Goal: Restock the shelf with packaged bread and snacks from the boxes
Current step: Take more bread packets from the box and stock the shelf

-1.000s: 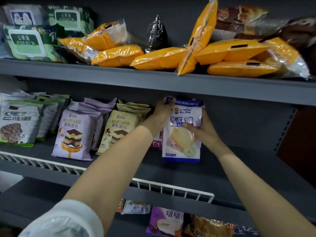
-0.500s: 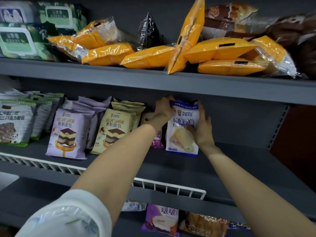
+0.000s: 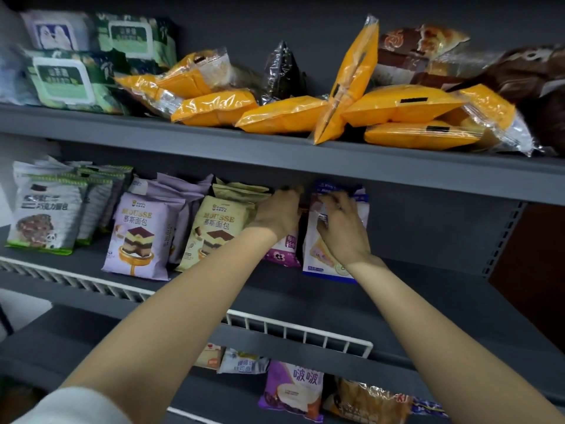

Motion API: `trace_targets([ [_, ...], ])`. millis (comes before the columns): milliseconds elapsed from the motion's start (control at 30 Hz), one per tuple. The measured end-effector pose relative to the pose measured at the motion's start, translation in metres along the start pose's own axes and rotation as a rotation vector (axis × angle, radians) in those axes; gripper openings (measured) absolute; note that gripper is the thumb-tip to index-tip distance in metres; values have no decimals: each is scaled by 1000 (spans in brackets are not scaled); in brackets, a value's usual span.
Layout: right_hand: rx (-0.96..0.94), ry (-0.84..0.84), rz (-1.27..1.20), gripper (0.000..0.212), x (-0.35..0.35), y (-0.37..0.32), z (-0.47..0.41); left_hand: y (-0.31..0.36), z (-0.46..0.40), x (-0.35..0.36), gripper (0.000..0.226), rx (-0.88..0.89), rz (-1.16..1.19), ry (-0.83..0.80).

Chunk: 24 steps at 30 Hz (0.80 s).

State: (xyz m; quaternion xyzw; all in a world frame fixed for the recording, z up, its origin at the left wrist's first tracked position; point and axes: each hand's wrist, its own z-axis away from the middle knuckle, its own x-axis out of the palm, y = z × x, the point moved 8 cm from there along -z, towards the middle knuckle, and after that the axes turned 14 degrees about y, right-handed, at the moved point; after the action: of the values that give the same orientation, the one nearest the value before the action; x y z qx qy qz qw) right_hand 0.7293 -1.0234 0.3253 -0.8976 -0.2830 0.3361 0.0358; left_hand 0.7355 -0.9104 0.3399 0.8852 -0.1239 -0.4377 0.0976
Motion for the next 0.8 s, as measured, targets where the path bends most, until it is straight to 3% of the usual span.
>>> trace_targets([
  [133,47,-86,-140,31,15,-50,0,-39,19,-42,26,-47,-199,54],
  [167,46,-114,-174,29,24,-68,2,-50,27,-61,21,-27,-233,132],
  [267,37,-183,-314,24,49,-137,16,-106,61,-104,8,-28,-186,232],
  [367,-27,-259,-415,21,77,-224,42,-195,113,-133,17,-233,-200,133],
  [533,-170,-395,-570,20,125,-398,108,-350,221,-215,14,-442,-255,200],
  [800,-257,-827,-709,20,218,-669,275,-575,433,-326,20,-864,-344,131],
])
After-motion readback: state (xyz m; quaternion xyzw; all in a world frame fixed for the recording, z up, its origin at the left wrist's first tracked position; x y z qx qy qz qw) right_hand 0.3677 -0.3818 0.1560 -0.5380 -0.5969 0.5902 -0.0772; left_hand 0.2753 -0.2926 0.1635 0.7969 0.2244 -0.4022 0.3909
